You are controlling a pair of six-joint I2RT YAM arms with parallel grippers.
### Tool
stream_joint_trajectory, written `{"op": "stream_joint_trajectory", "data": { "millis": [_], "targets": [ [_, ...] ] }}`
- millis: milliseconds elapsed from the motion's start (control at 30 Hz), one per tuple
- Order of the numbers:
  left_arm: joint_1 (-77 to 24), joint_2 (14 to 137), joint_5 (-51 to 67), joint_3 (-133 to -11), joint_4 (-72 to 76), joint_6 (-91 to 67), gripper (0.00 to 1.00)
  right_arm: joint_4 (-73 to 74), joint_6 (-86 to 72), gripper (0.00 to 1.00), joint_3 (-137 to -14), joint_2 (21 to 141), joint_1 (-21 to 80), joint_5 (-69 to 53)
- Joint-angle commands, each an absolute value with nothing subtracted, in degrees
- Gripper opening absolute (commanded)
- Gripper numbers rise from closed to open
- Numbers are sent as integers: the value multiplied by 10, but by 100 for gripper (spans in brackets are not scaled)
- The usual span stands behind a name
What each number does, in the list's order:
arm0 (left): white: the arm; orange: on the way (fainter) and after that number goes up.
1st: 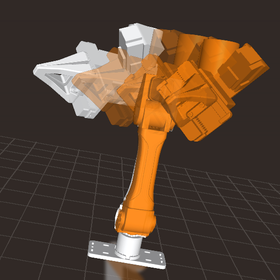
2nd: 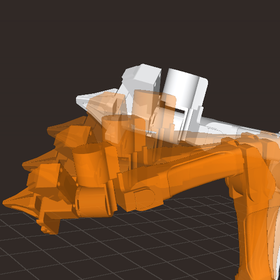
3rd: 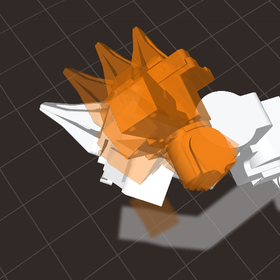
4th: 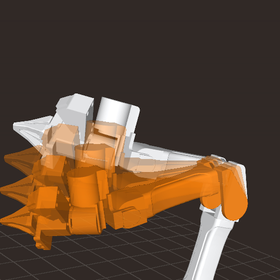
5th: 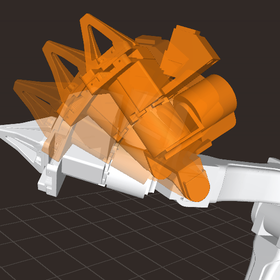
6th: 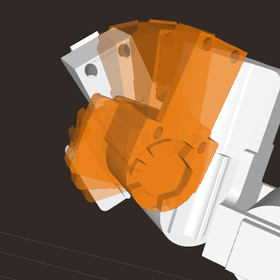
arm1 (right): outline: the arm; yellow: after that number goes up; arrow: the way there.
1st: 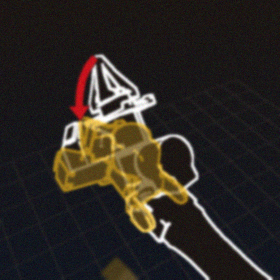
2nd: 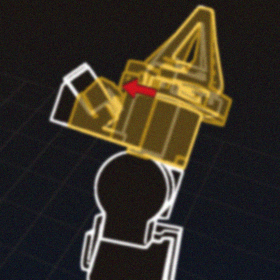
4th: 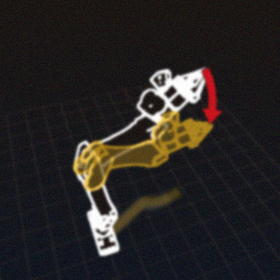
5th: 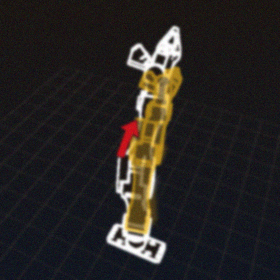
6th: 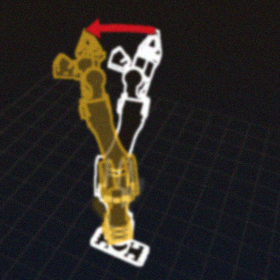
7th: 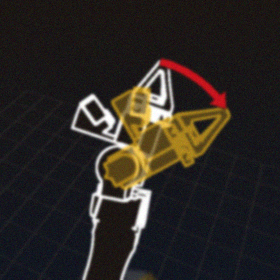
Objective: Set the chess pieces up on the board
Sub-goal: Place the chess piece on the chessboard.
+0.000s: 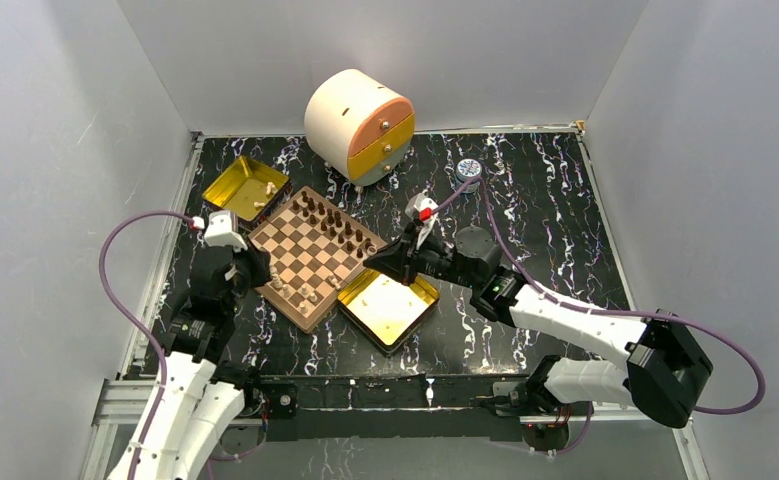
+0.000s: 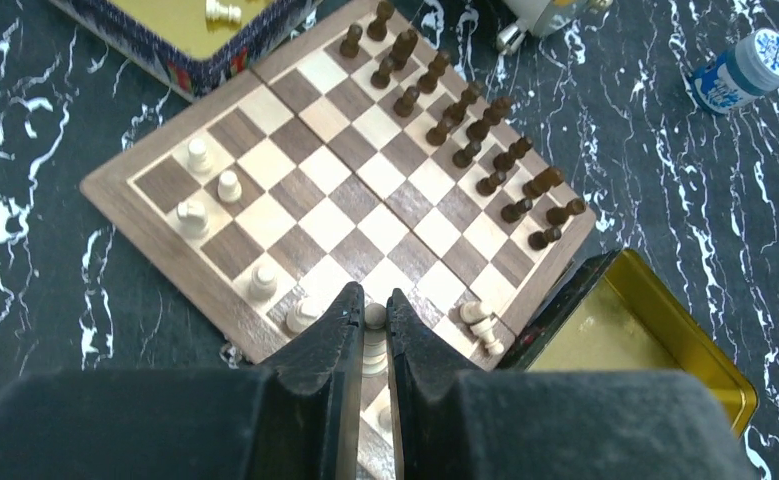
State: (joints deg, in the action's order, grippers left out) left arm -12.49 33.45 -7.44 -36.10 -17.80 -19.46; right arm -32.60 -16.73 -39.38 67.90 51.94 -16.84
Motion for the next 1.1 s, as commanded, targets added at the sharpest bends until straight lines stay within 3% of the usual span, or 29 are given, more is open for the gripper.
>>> {"op": "stream_joint_trajectory", "data": {
  "millis": [0, 267, 567, 1067],
  "targets": [
    [-126, 296, -98, -334, -207, -229, 0, -329, -160, 0, -388, 653, 523, -162],
    [-126, 296, -326, -306, -180, -261, 0, -317, -156, 0, -381, 637, 525, -156],
    [-125, 401, -336, -273, -75, -283, 0, -305, -143, 0, -377, 623, 524, -150],
    [-124, 453, -347, -227, 58, -263, 0, -300, -135, 0, -374, 615, 524, -150]
  ]
}}
